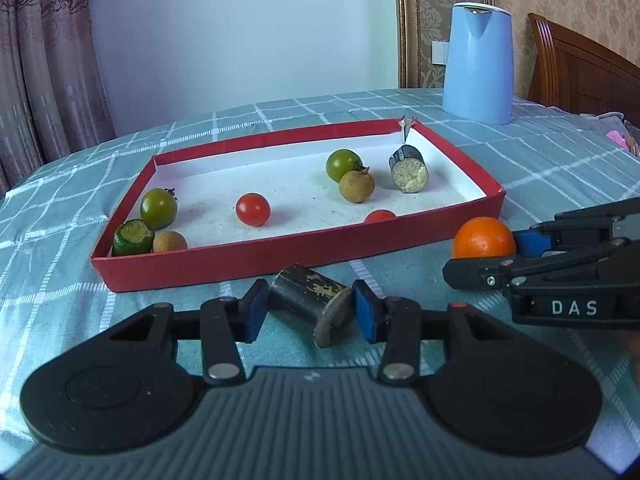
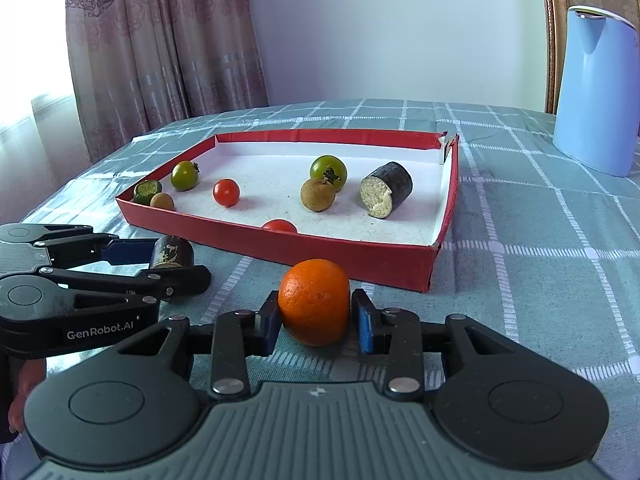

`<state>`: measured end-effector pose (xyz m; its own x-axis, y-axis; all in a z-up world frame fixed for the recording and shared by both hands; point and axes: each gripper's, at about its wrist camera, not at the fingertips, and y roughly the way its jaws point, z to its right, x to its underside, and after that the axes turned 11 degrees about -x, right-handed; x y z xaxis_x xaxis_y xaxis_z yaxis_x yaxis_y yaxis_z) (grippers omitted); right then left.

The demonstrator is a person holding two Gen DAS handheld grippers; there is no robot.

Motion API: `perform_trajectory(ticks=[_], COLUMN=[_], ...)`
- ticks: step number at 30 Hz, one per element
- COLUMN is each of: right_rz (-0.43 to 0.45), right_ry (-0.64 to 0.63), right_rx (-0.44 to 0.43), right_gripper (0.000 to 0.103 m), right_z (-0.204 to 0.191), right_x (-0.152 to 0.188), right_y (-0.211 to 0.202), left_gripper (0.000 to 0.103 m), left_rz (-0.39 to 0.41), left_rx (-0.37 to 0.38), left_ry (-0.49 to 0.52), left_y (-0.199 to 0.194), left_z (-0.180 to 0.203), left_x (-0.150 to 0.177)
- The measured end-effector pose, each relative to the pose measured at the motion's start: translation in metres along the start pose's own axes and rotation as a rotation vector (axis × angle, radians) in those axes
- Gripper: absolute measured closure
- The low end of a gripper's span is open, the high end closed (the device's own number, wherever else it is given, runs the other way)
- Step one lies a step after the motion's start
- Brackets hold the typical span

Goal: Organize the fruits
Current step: 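Carry the orange and dark cylinder piece over the red tray with both grippers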

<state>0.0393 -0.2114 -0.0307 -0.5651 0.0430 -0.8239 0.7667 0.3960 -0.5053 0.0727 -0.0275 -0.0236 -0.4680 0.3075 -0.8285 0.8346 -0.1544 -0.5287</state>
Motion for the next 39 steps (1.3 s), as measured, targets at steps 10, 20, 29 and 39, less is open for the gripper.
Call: perform_trajectory(ticks=[10,20,29,39], right_rz=[0.000,0.017,0.065,0.102], right_ry=[-0.001,0.006,0.005,-0.067], right_rx=[0.002,0.006,-0.002,-0.020], right_gripper=[0.068,0.070,0.070,0.070], right_z=[0.000,0.000,-0.002,-0.016], right_x=[0.000,0.000,0.000,-0.021], right_y=[0.000,-0.002,-0.010,-0.012], left_gripper=[0.061,0.061,0.061,0.061], left_rz=[-0.008,-0.033,-0.030,-0.020], left_rx=[-0.035,-0.129,-0.159,-0.133], left_ry=[-0.030,-0.100,-0.106,-0.168], left_y=[0.001,0.004,0.001,0.002], left_z=[-0.005,-0.016,-0.019,-0.032], left_x=[0.000,0.000,0.001,-0.015])
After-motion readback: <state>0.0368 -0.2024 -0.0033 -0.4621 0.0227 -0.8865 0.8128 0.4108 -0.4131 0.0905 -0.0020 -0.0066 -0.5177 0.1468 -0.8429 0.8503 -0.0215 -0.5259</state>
